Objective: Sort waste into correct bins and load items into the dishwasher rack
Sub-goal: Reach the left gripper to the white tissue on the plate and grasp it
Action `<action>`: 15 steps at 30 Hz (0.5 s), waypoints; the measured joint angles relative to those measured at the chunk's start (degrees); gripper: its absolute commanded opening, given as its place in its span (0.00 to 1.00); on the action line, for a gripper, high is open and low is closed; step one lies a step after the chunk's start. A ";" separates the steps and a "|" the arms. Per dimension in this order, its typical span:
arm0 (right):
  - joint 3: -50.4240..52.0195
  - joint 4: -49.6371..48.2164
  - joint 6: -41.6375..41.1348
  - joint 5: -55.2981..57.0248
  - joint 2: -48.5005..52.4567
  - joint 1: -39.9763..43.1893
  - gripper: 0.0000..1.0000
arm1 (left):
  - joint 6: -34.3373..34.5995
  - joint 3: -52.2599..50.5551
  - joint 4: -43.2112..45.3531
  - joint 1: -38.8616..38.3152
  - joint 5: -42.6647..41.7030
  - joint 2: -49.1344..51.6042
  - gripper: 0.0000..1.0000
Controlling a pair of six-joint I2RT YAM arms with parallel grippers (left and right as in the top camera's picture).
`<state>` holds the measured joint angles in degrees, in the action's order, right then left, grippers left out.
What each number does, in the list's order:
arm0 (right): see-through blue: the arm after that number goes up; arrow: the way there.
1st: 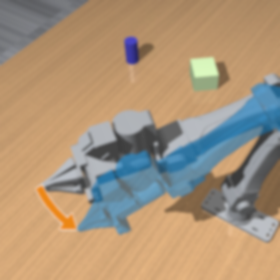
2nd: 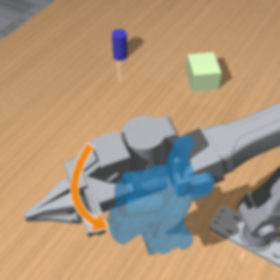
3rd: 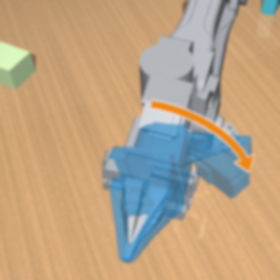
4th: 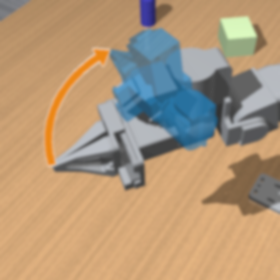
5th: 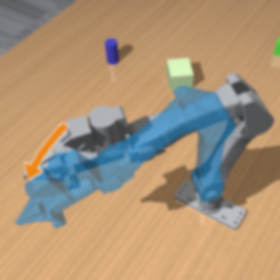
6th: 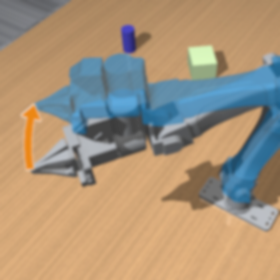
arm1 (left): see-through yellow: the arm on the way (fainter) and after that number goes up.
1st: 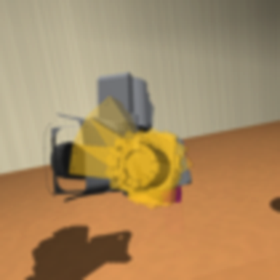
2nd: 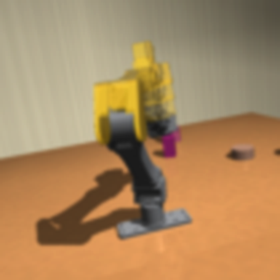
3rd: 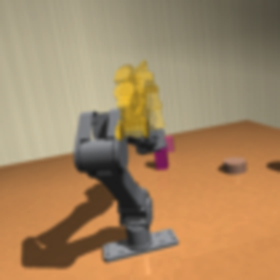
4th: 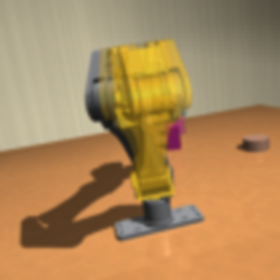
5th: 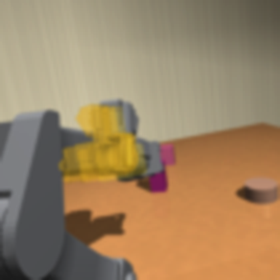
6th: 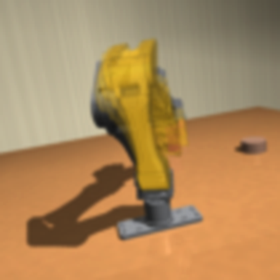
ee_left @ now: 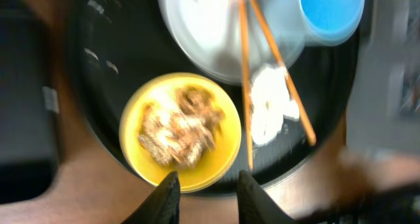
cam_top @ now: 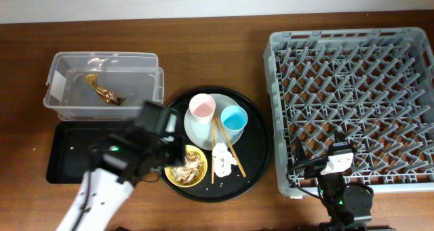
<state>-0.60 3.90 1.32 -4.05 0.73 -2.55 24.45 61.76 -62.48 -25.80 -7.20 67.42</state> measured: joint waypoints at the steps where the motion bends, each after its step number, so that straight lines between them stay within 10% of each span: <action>1: 0.00 0.00 0.00 0.00 0.00 0.00 0.98 | 0.44 -0.94 -0.15 -3.02 0.02 1.20 0.27; 15: 0.00 0.00 0.00 -0.02 0.00 0.00 0.98 | 6.71 -7.98 7.80 -18.49 9.20 16.15 0.26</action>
<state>-0.60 3.90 1.32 -4.08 0.73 -2.55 31.16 53.78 -54.68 -44.29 2.00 83.57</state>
